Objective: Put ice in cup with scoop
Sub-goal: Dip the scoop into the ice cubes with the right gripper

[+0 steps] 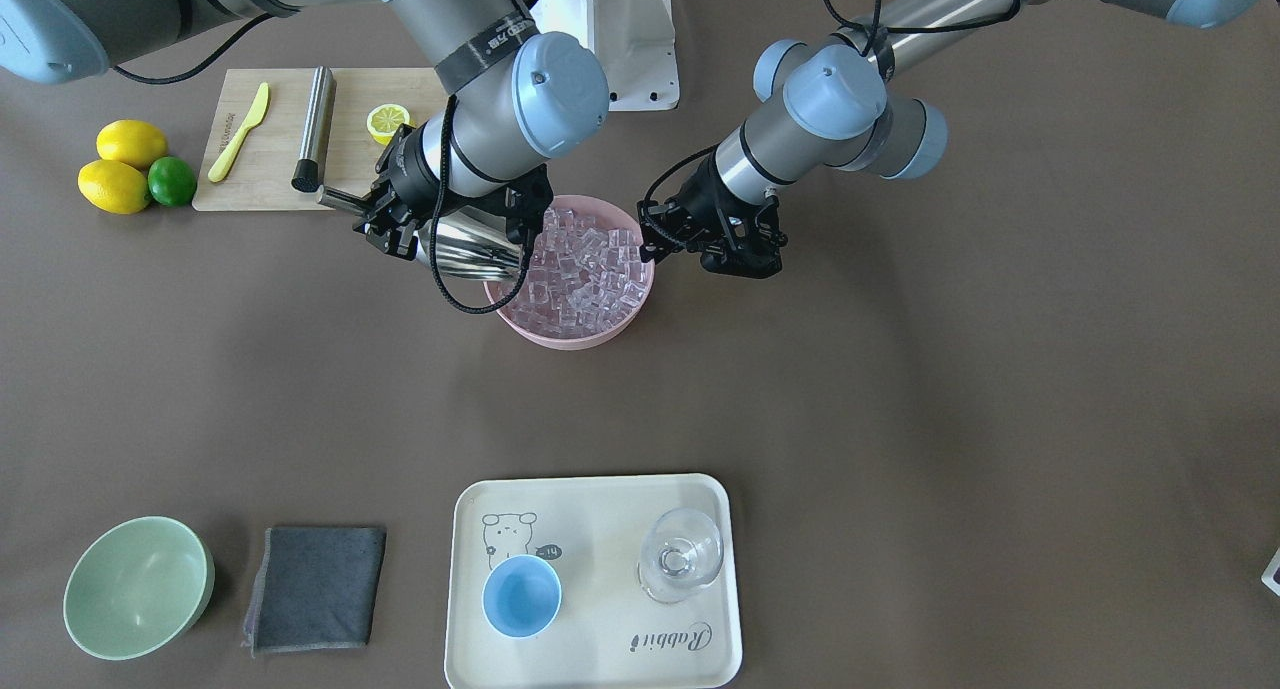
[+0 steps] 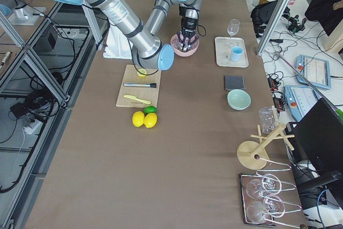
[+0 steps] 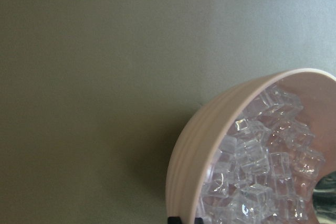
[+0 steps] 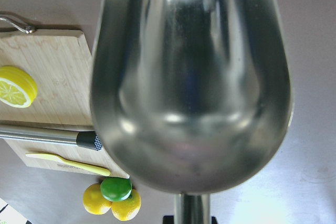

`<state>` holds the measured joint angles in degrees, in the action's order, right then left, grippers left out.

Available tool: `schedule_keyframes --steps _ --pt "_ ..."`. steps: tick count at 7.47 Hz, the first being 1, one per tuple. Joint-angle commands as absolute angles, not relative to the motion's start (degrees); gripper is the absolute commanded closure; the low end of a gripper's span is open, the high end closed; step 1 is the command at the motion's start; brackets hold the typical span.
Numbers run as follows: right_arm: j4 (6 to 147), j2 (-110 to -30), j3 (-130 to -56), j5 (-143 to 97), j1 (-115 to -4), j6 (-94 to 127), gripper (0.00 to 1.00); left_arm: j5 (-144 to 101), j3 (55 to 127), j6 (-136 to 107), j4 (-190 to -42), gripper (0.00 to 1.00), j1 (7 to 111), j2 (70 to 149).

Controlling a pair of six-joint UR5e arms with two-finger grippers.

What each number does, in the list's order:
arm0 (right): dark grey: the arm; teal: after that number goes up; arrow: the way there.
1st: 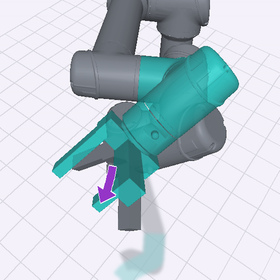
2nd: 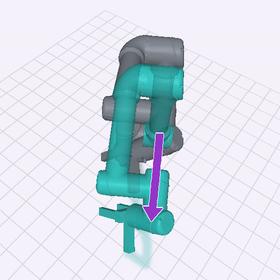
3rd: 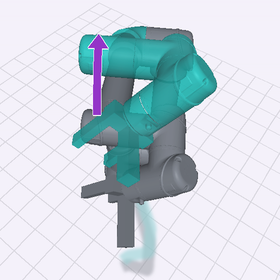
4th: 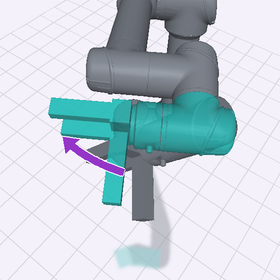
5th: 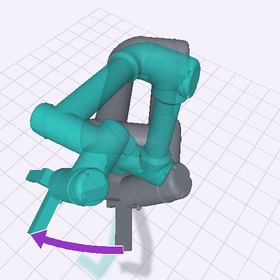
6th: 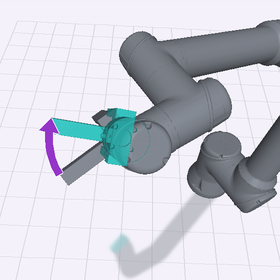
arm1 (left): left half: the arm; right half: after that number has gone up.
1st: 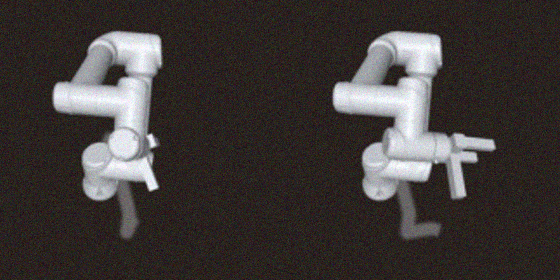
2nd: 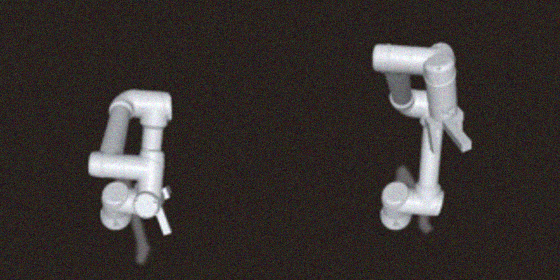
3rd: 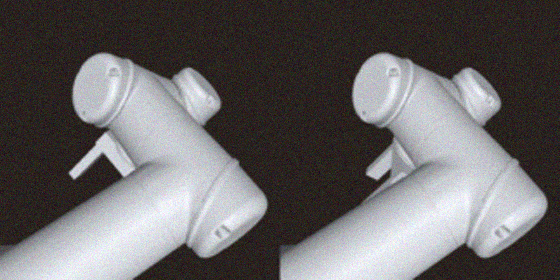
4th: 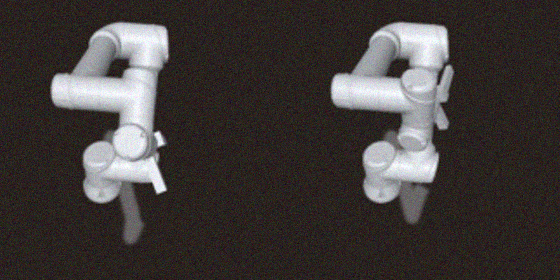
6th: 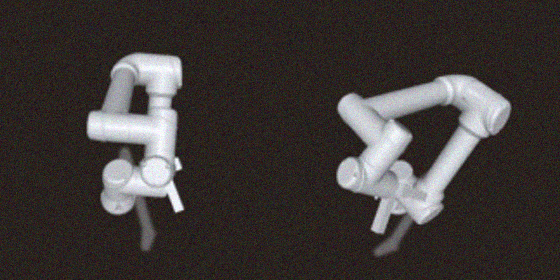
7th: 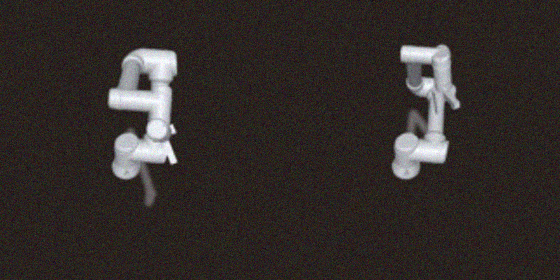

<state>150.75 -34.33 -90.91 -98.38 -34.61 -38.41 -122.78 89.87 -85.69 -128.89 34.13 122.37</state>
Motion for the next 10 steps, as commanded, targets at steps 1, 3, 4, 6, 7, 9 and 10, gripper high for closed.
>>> schedule_keyframes --steps 1,3,4,6,7,9,10 --pt "150.6 -33.4 -88.9 -98.3 -33.9 -38.3 1.00 -122.8 90.0 -85.7 -129.0 0.82 34.2 122.3" --pt "150.1 -32.5 -87.6 -98.5 -33.8 -38.2 1.00 -122.8 90.1 -85.7 -129.1 0.82 34.1 122.2" --pt "148.9 -32.5 -87.4 -98.4 -33.5 -37.9 1.00 -122.8 90.1 -85.7 -129.2 0.82 34.1 122.1" --pt "146.3 -32.7 -87.0 -98.4 -33.4 -37.7 1.00 -122.8 90.1 -85.7 -129.2 0.82 34.2 122.1" --pt "145.4 -32.9 -87.2 -98.4 -33.4 -37.3 1.00 -122.8 90.1 -85.7 -129.2 0.82 34.1 122.1" --pt "142.0 -33.5 -87.1 -98.5 -33.3 -34.4 1.00 -122.8 90.2 -85.7 -129.2 0.82 34.1 122.1" --pt "140.8 -33.8 -87.3 -98.6 -33.3 -33.5 1.00 -122.8 90.2 -85.7 -129.1 0.82 34.1 122.1"
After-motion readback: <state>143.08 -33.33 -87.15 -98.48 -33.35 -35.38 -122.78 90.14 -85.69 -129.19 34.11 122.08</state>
